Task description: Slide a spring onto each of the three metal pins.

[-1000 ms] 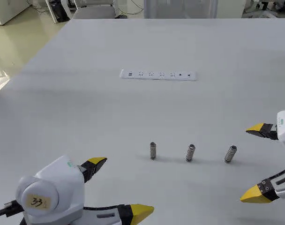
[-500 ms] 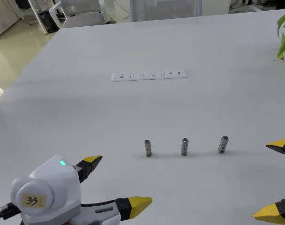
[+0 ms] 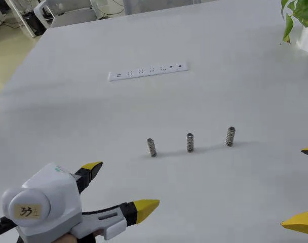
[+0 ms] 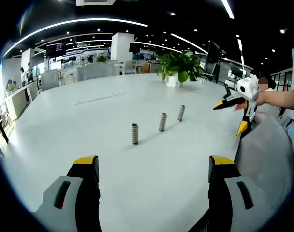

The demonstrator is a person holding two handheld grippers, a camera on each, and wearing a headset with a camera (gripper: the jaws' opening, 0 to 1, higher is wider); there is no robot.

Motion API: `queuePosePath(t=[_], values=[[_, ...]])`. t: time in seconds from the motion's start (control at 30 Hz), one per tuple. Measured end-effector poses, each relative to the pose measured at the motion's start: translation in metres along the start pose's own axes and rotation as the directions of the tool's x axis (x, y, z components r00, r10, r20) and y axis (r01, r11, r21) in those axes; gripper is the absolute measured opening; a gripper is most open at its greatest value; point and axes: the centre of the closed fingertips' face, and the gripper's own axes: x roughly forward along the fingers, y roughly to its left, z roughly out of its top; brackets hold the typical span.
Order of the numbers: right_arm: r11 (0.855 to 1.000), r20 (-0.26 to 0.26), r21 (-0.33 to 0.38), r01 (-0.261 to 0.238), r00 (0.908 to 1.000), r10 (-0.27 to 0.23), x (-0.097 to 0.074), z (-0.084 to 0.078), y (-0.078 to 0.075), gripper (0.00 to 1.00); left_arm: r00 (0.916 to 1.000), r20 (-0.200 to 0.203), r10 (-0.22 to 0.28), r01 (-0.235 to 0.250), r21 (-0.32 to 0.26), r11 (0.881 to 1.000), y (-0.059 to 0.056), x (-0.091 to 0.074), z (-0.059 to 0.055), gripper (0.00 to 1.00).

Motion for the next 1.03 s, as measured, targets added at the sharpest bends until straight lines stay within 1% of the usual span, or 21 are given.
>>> queuePosePath(t=[0.23,0.4,0.5,0.77,1.03], values=[[0.999,0.031,0.045,0.021,0.9993,-0.023,-0.0077,-0.0039,0.0007,0.99,1.0000,0.002,0.004,-0.004,-0.006,1.000,-0.0017,0.0018,-0.0005,0.93],[0.998,0.035,0.060,0.027,0.9990,-0.029,-0.0083,-0.0069,0.0012,0.99,1.0000,-0.002,0.006,-0.006,-0.008,1.000,-0.0019,0.0023,-0.0014,0.93],[0.997,0.040,0.068,0.026,0.9988,-0.029,-0.0078,-0.0074,0.0019,0.99,0.9999,-0.007,0.009,-0.009,-0.009,1.000,0.0002,0.0023,-0.0029,0.93],[0.998,0.041,0.066,0.014,0.9990,-0.017,-0.0037,-0.0059,0.0060,0.99,0.9998,-0.013,0.013,-0.013,-0.015,1.000,0.0011,0.0003,-0.0035,0.93],[0.998,0.039,0.060,0.005,0.9992,-0.008,-0.0027,-0.0033,0.0063,0.99,0.9999,-0.011,0.010,-0.010,-0.009,1.000,0.0020,0.0012,-0.0003,0.93]])
